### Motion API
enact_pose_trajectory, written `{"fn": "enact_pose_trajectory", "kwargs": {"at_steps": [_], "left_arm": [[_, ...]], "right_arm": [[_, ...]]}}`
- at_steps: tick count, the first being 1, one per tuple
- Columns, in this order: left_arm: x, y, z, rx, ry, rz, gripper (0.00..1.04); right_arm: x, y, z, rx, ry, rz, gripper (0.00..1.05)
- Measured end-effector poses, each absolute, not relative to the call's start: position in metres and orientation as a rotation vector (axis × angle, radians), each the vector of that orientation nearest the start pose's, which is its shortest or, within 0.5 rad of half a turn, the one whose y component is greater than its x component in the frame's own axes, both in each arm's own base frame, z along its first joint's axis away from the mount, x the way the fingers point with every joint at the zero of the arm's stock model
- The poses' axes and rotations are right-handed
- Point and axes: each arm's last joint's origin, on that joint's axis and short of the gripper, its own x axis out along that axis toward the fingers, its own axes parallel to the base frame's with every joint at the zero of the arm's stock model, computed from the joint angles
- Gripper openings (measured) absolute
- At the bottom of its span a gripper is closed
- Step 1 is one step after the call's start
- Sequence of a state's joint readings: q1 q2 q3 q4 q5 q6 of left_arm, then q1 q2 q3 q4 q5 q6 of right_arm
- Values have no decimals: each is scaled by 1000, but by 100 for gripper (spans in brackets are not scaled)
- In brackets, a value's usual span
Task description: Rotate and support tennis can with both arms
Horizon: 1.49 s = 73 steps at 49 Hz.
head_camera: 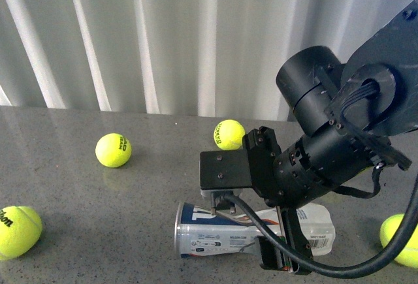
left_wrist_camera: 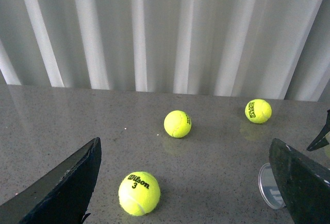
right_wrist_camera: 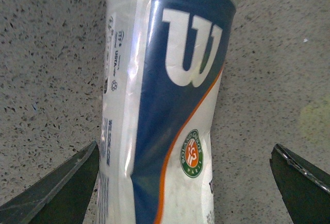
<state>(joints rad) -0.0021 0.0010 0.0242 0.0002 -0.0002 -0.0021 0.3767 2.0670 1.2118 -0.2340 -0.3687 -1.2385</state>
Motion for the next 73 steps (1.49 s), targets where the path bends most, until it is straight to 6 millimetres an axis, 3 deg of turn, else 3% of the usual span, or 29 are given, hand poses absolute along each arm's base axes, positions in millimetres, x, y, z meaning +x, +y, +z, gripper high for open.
{"fn": "enact_pose_trajectory", "kwargs": {"at_steps": [17,33,38,45,51,56,65,70,73], "left_arm": [[96,0,172,-2,-23,-2,98],[96,0,172,-2,-23,-2,98],[96,0,172,-2,-23,-2,98],[96,0,172,-2,-23,-2,98],[96,0,172,-2,-23,-2,98],[96,0,172,-2,-23,-2,98],[96,0,172,-2,-23,-2,98],[96,0,172,-2,-23,-2,98],[96,0,172,-2,-23,-2,98]], "right_arm": [[357,147,139,-965,484,1226,98],[346,119,187,-675,373,1067,98],[337,96,212,-518,354,846,98],[319,60,230,-259,398,558,98],[294,42,235,-189,330,391,98],[274,36,234,-141,332,359,98],[271,36,231,-115,344,351,98],[260,32,218,-70,117,62,78],[245,26,213,-37,32,8,66]]}}
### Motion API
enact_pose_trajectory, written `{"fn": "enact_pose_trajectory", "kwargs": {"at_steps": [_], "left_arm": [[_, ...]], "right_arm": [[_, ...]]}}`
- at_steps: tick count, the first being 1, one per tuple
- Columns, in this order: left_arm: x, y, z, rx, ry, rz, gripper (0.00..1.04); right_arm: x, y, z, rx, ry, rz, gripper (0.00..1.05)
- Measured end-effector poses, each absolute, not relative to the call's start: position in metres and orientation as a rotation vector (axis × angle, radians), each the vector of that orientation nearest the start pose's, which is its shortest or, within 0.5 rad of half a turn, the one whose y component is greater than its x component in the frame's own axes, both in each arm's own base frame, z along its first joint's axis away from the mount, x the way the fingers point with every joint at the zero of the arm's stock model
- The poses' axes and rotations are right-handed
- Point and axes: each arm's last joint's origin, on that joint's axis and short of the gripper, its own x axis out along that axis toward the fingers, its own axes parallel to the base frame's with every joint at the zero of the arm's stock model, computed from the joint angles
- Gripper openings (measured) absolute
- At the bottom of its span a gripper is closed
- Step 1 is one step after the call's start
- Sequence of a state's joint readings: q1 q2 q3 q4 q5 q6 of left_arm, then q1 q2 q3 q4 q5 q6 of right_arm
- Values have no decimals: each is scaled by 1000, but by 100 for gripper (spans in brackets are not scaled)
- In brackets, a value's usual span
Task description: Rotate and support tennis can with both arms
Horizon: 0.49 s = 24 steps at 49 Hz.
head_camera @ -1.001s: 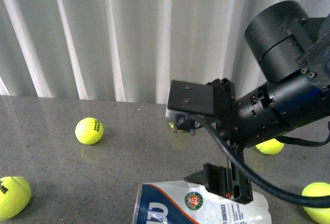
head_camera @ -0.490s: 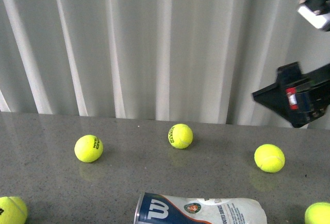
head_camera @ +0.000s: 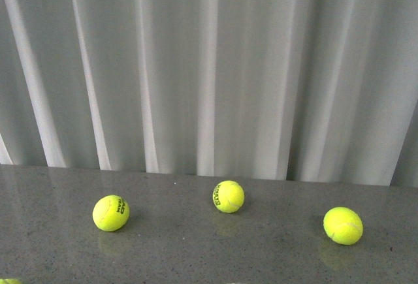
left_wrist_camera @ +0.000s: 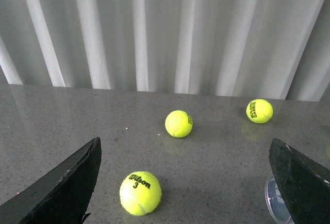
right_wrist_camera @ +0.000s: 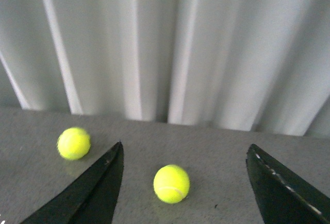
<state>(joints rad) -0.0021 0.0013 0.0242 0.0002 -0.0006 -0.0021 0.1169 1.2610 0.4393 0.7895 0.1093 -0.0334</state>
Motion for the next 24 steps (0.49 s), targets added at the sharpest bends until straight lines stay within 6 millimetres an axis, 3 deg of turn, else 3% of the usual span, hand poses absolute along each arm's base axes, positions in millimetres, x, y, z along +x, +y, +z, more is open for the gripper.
{"fn": "enact_pose_trajectory", "kwargs": {"at_steps": [19,24], "left_arm": [[96,0,172,-2,-23,-2,98],[96,0,172,-2,-23,-2,98]], "right_arm": [[192,9,189,-14,11,15,3],[178,1,183,-11,12,-3,3]]}}
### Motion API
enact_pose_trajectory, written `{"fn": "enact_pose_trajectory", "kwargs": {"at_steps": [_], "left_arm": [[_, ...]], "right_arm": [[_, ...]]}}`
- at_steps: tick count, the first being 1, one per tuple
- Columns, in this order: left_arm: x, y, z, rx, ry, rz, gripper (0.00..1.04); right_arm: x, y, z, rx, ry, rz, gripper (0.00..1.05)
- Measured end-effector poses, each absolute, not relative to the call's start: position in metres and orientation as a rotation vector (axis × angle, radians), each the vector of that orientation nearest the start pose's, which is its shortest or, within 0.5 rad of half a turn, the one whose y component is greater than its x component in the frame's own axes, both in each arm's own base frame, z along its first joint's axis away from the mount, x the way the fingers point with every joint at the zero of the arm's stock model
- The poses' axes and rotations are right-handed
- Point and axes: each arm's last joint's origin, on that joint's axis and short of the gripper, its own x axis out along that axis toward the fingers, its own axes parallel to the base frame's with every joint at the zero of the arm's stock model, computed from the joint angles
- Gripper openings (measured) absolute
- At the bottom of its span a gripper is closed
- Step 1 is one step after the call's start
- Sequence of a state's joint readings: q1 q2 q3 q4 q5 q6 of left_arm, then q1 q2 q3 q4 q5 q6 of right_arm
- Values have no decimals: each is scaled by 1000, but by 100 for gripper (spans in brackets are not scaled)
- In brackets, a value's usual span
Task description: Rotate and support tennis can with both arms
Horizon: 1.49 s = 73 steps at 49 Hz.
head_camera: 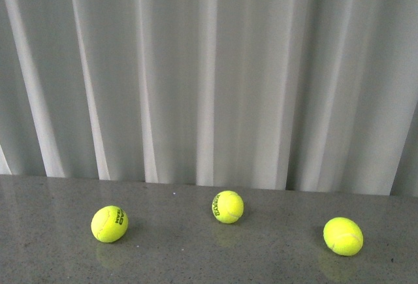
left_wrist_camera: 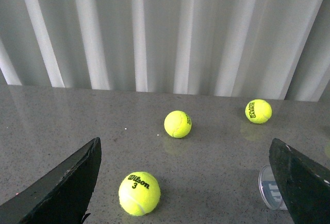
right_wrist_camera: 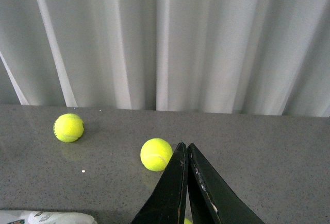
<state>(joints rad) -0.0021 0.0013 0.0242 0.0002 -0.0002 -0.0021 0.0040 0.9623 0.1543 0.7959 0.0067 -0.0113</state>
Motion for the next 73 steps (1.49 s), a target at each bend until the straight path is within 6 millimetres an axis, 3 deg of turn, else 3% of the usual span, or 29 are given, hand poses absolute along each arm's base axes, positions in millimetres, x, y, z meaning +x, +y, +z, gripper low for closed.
{"fn": "enact_pose_trajectory", "kwargs": {"at_steps": [25,73], "left_arm": [[96,0,172,-2,-23,-2,98],[96,0,172,-2,-23,-2,98]], "right_arm": [[139,0,161,-11,20,2,3],[109,0,168,-10,-8,3,3]]}}
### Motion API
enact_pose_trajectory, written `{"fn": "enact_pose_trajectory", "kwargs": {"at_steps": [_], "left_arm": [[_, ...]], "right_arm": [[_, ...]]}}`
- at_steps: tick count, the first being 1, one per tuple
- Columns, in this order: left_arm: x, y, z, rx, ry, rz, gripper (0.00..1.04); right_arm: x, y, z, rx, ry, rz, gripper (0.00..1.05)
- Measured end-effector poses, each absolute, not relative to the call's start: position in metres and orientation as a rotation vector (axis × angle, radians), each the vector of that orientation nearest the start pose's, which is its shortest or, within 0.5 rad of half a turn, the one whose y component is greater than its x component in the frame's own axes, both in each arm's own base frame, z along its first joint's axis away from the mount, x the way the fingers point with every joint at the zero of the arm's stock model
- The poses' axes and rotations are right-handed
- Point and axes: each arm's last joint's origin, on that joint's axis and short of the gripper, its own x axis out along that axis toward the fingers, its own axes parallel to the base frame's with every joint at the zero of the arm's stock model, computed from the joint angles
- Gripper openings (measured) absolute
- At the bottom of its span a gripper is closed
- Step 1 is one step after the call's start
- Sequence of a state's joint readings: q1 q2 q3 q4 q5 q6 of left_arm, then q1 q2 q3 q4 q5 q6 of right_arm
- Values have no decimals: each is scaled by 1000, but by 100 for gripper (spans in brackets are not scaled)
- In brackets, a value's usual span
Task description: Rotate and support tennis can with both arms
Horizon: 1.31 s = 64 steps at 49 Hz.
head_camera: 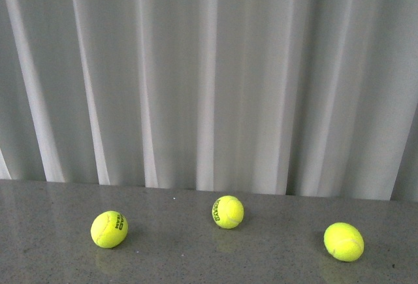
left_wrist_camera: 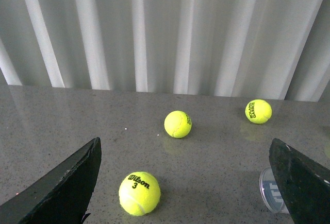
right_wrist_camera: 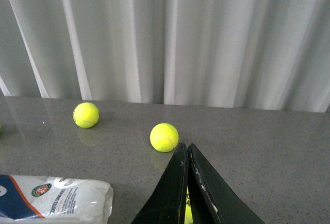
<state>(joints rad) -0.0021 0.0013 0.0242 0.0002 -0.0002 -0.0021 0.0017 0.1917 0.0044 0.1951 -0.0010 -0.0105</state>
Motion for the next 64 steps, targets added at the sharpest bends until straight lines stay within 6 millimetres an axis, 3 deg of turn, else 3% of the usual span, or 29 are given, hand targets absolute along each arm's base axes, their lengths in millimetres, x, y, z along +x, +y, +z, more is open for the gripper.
{"fn": "enact_pose_trajectory", "kwargs": {"at_steps": [18,26,45,64], "left_arm": [[96,0,172,-2,-23,-2,98],[96,0,172,-2,-23,-2,98],[96,0,172,-2,-23,-2,98],[96,0,172,-2,-23,-2,98]], "right_arm": [[98,0,165,-10,-1,3,3],[98,0,165,-10,-1,3,39],[98,0,165,-10,0,3,100],[98,0,165,-10,0,3,98]]}}
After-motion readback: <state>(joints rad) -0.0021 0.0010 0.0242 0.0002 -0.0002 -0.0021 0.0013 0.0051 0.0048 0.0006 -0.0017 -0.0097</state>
